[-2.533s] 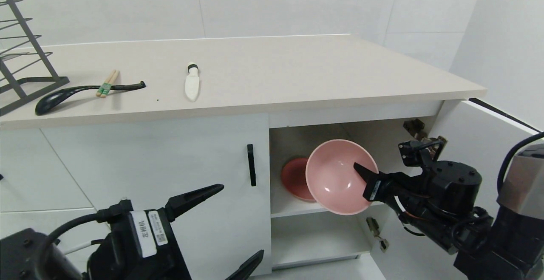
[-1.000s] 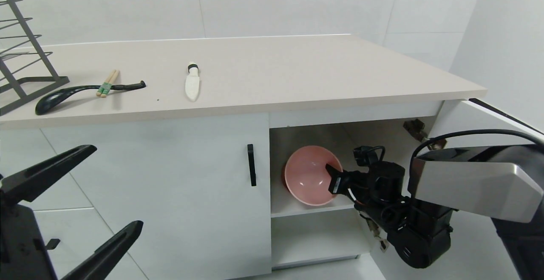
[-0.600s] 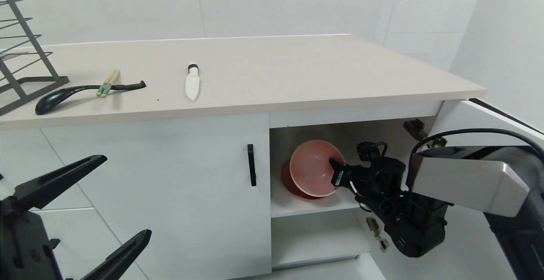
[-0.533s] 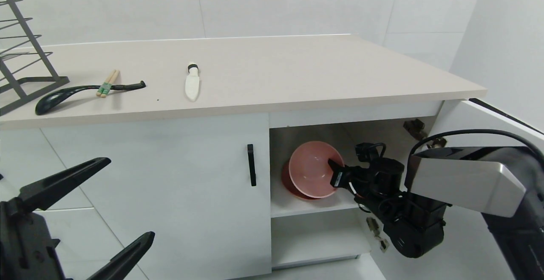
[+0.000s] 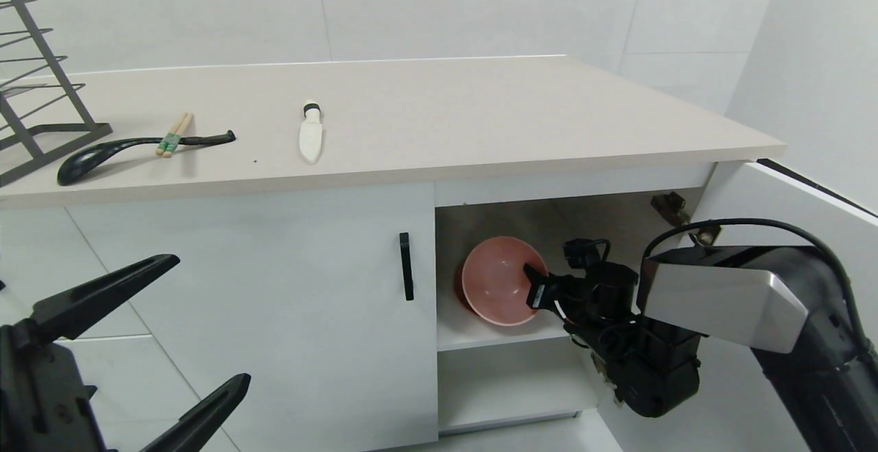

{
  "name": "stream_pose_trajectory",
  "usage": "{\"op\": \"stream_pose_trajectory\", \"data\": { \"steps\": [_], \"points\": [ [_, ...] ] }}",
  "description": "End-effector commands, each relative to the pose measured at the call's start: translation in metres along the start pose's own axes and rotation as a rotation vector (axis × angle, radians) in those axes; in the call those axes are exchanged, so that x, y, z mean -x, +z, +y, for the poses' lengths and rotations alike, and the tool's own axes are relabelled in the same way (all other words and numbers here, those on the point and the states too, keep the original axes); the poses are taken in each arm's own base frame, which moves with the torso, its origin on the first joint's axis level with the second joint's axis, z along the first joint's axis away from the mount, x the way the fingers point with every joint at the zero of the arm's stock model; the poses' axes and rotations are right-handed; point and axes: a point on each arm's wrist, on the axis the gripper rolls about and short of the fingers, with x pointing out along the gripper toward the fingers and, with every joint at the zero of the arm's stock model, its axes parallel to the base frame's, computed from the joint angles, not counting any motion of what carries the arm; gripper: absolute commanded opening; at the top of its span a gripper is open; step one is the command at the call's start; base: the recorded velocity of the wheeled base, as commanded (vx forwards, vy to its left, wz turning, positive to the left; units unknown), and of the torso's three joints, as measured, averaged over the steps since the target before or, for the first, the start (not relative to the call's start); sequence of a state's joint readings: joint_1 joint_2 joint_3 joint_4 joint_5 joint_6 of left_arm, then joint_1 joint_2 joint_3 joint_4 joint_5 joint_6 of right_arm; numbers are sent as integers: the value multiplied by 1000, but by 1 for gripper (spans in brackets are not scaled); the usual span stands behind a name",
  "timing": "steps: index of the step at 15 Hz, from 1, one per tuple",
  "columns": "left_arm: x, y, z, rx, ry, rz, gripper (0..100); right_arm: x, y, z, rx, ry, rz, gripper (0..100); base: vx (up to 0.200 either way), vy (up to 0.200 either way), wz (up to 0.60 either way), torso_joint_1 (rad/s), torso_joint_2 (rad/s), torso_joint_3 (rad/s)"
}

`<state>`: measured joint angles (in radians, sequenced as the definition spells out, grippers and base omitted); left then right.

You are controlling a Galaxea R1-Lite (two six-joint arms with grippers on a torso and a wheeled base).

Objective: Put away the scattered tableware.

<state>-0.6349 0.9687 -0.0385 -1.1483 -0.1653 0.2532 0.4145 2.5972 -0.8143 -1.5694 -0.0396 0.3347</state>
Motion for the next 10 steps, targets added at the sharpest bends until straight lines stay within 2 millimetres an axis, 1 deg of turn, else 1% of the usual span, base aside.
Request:
{"op": "stream_pose_trajectory", "data": {
  "steps": [1,5,10],
  "points": [
    [-1,-1,0,-1,-2,5,100,-5,-8,-1,0,1,8,0,0,0,0,0,0,0],
    [0,0,0,-4,-1,2,100,-13,-10,-1,1,9,-10,0,0,0,0,0,0,0],
    [0,0,0,-4,-1,2,100,-15,-8,0,0,11,-21,0,0,0,0,0,0,0]
  ]
}}
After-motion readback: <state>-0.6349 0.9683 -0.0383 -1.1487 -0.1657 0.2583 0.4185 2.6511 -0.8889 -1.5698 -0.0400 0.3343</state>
